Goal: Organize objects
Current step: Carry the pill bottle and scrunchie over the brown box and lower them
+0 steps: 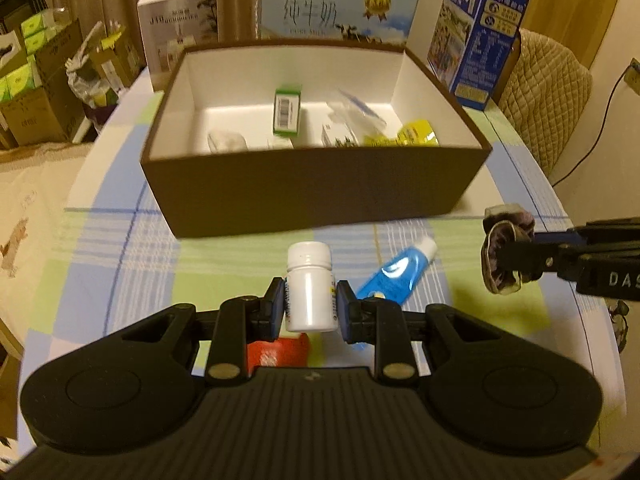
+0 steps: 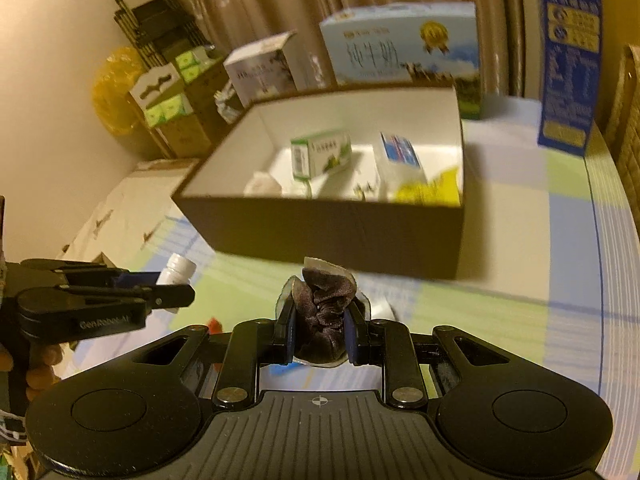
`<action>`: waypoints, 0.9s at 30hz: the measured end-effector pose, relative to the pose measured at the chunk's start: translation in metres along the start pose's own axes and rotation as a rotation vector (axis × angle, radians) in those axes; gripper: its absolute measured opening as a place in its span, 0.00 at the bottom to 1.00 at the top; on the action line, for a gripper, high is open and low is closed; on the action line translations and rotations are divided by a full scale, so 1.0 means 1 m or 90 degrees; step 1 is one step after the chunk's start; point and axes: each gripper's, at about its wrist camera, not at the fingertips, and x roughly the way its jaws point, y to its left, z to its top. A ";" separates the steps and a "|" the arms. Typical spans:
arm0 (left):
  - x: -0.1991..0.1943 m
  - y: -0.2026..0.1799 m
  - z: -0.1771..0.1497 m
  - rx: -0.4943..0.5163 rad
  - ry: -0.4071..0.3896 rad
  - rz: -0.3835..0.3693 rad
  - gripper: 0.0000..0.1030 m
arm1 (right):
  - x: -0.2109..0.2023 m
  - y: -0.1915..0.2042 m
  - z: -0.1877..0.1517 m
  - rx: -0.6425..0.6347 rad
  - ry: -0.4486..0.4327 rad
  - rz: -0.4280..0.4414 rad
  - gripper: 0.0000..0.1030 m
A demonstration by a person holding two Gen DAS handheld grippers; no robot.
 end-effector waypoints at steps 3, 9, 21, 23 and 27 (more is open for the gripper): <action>-0.003 0.004 0.010 0.007 -0.012 0.007 0.22 | 0.002 0.004 0.015 -0.009 -0.014 0.003 0.20; -0.004 0.017 0.035 0.010 -0.038 0.020 0.22 | 0.011 0.004 0.047 -0.013 -0.043 0.005 0.20; 0.020 0.041 0.103 0.031 -0.075 0.041 0.22 | 0.053 -0.009 0.113 0.001 -0.065 -0.007 0.20; 0.029 0.046 0.113 0.030 -0.071 0.041 0.22 | 0.063 -0.012 0.122 0.007 -0.061 -0.006 0.20; 0.048 0.053 0.133 0.034 -0.059 0.044 0.22 | 0.086 -0.020 0.138 0.026 -0.049 -0.006 0.20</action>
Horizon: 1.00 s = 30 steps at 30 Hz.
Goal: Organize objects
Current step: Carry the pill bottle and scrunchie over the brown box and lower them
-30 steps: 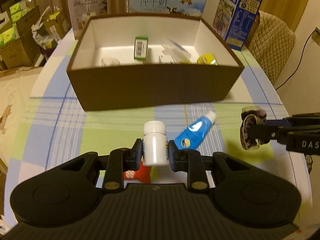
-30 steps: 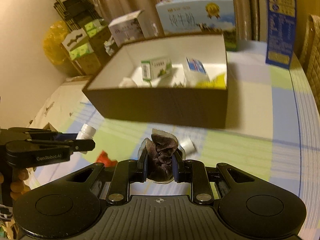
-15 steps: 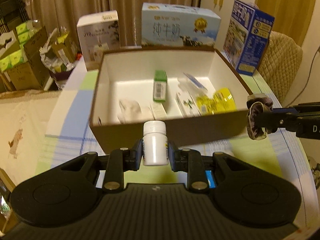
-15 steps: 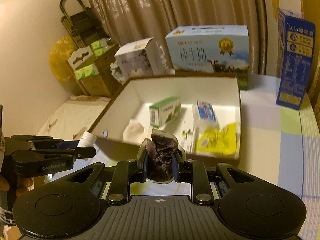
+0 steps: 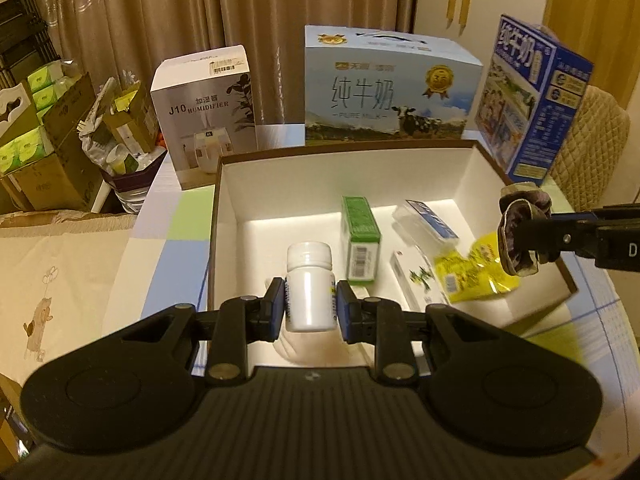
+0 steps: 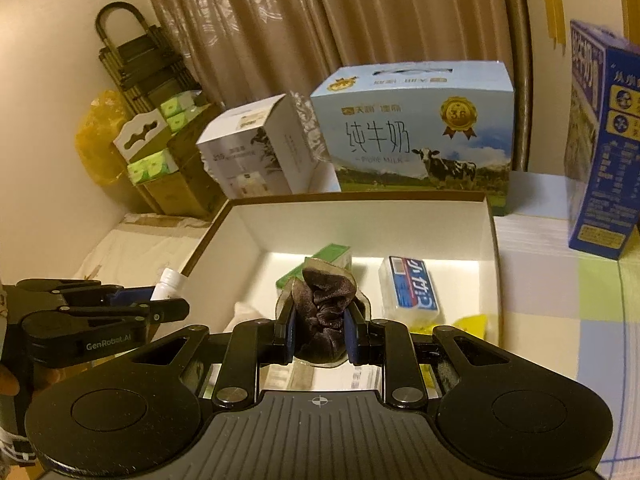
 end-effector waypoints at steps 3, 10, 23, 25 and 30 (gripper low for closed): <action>0.017 0.005 0.012 0.003 0.010 -0.002 0.22 | 0.017 -0.005 0.008 0.015 0.009 -0.002 0.20; 0.058 0.015 0.030 0.009 0.039 0.005 0.22 | 0.050 -0.017 0.024 0.035 0.020 -0.013 0.20; 0.113 0.027 0.046 0.020 0.080 0.011 0.22 | 0.097 -0.035 0.035 0.072 0.049 -0.016 0.20; 0.120 0.028 0.048 0.019 0.083 0.012 0.22 | 0.101 -0.038 0.035 0.076 0.051 -0.018 0.20; 0.134 0.030 0.049 0.019 0.093 0.010 0.22 | 0.108 -0.045 0.036 0.086 0.051 -0.023 0.20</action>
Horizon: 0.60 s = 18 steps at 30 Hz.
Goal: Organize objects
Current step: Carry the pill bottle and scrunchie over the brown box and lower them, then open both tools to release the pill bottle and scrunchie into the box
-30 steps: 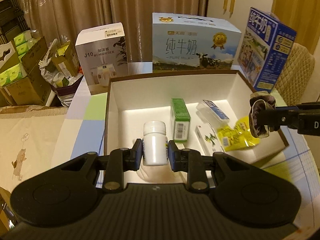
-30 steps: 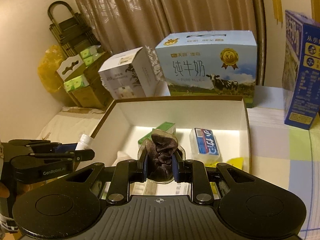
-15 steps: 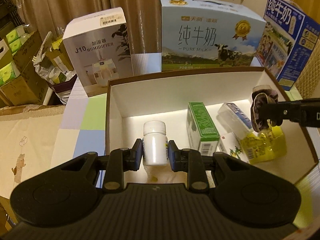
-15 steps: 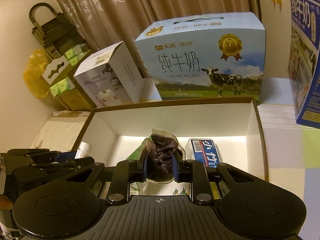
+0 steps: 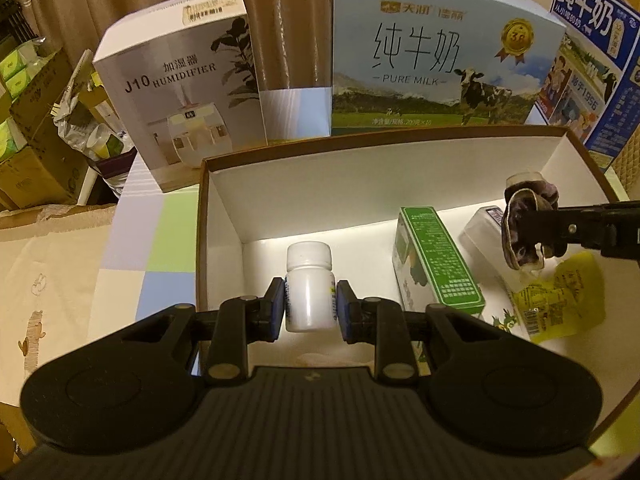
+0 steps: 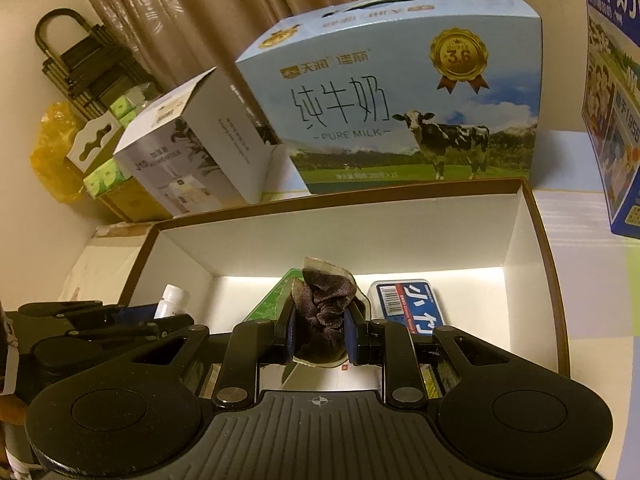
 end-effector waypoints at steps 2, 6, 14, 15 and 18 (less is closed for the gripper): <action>0.005 0.001 0.000 -0.001 0.004 -0.001 0.22 | 0.001 -0.001 0.001 0.002 -0.001 -0.002 0.20; 0.010 0.002 0.001 -0.008 0.005 -0.004 0.22 | 0.004 -0.002 0.002 0.003 -0.004 0.000 0.20; 0.013 0.004 0.002 -0.015 0.004 -0.004 0.31 | 0.007 0.000 0.003 0.003 -0.002 -0.002 0.20; 0.012 0.005 0.002 -0.015 0.003 -0.003 0.31 | 0.007 0.001 0.003 0.000 -0.002 -0.001 0.20; 0.012 0.006 0.003 -0.018 0.002 -0.002 0.34 | 0.009 0.003 0.004 -0.001 -0.001 0.001 0.21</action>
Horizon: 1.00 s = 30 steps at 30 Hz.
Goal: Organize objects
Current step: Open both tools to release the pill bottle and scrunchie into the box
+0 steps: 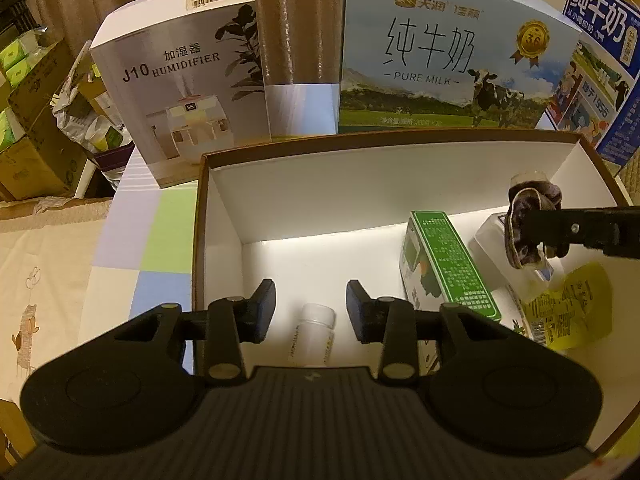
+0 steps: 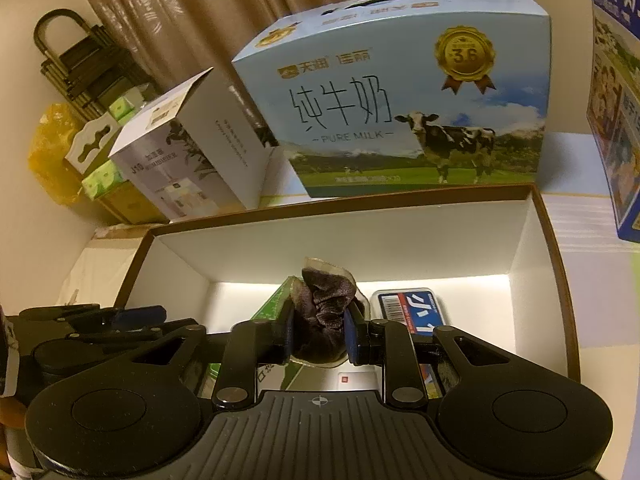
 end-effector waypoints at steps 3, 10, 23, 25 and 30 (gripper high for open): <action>-0.002 0.001 0.001 -0.004 -0.004 0.003 0.43 | 0.002 0.003 0.002 -0.009 0.005 -0.011 0.37; -0.008 0.000 0.001 -0.010 -0.012 0.000 0.55 | -0.006 0.007 0.002 -0.027 -0.014 -0.019 0.53; -0.036 -0.011 -0.003 -0.010 -0.037 -0.014 0.68 | -0.033 0.005 -0.010 -0.016 -0.026 -0.022 0.54; -0.042 -0.013 -0.004 -0.012 -0.041 -0.016 0.68 | -0.039 0.005 -0.014 -0.014 -0.028 -0.026 0.55; -0.058 -0.018 -0.011 -0.018 -0.051 -0.023 0.72 | -0.057 0.003 -0.022 -0.005 -0.038 -0.029 0.56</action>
